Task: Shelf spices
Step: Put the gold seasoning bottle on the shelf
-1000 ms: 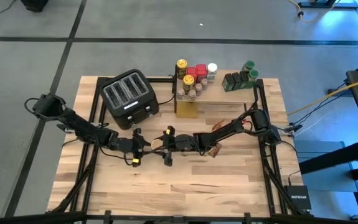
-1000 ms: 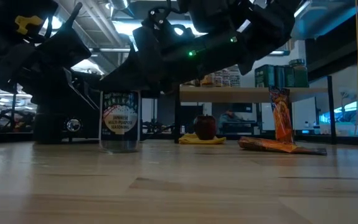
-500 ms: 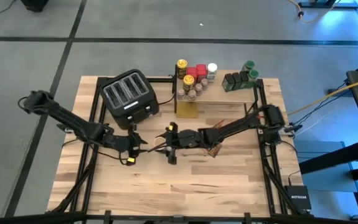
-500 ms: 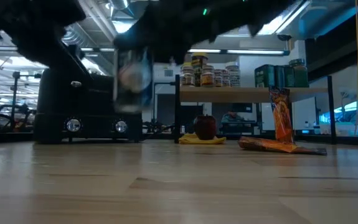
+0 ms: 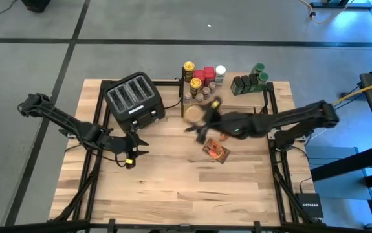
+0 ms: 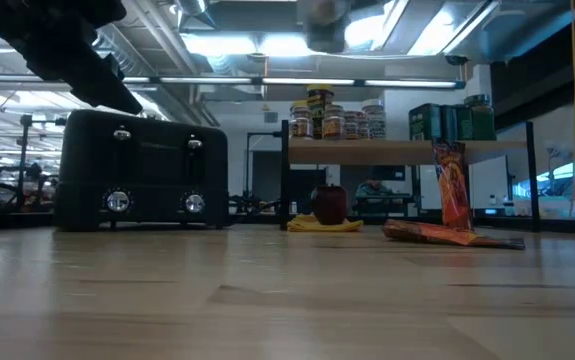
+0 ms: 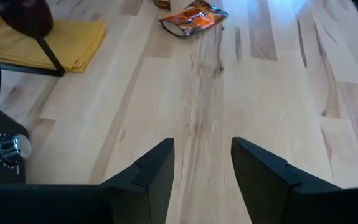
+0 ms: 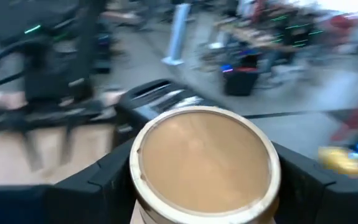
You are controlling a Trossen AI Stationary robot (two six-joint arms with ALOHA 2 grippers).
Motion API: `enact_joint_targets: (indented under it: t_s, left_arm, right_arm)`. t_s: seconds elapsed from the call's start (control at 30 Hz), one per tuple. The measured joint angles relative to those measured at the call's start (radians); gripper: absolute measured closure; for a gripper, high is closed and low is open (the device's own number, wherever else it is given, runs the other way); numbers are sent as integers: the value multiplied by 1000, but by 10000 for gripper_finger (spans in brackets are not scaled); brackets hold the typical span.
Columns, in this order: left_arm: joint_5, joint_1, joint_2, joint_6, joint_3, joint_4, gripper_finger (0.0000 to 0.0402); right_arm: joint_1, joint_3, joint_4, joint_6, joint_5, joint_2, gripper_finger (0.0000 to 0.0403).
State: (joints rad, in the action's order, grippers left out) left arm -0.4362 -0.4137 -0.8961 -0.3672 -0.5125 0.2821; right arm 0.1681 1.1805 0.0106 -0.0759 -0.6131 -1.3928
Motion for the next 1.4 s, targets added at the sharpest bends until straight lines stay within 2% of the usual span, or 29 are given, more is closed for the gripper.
enact_joint_targets:
  t_s: [0.13, 0.33, 0.57, 0.73, 0.9, 1.07, 1.4]
  left_arm:
    - [0, 0, -1, 0, 0, -3, 249]
    - [0, 2, -1, -3, 0, -11, 249]
    - [0, 2, -1, -1, 0, -13, 249]
    - [0, 2, -1, -3, 0, -6, 249]
    - [-2, 2, -1, 22, 0, -10, 249]
    - [-4, 2, -1, 66, 1, -9, 249]
    - [-4, 2, -1, 185, 1, -8, 249]
  right_arm:
    - [-39, 1, 111, -9, -104, 131, 127]
    - [-178, 1, 210, -10, -128, 256, 127]
    - [-419, 1, 262, -7, -14, 268, 127]
    - [-562, 1, 292, -2, 17, 264, 127]
    - [-712, 0, 327, 20, 152, 258, 127]
    - [-833, 0, 319, 24, 237, 228, 127]
    - [-1008, 0, 289, -8, 483, 147, 127]
